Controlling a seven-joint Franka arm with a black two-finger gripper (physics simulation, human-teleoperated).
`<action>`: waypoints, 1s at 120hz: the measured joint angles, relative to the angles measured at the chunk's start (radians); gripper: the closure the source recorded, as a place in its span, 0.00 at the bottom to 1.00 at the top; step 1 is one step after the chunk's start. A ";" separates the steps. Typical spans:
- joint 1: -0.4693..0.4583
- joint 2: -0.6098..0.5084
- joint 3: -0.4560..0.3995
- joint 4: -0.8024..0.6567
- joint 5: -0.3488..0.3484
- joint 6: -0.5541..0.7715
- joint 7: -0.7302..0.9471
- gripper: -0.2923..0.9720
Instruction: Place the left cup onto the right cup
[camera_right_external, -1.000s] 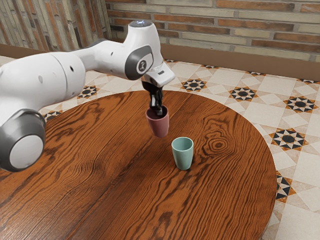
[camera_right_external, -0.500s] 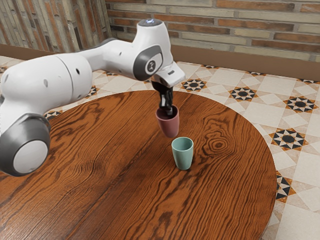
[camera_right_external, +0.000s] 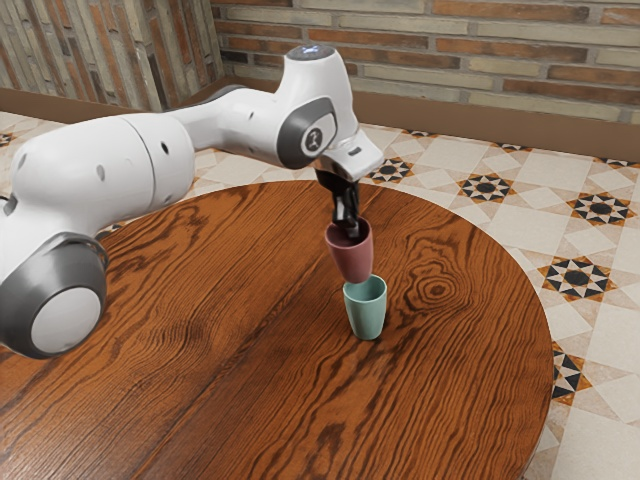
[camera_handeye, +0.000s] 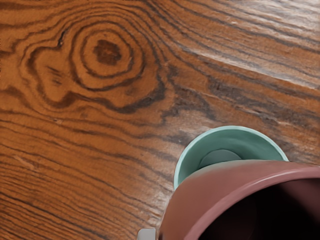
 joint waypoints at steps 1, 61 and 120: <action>0.000 0.000 0.000 0.000 0.000 0.001 0.000 0.85; -0.013 0.031 0.001 0.012 -0.023 0.028 -0.006 0.85; -0.014 0.057 0.001 0.009 -0.043 0.038 -0.008 0.85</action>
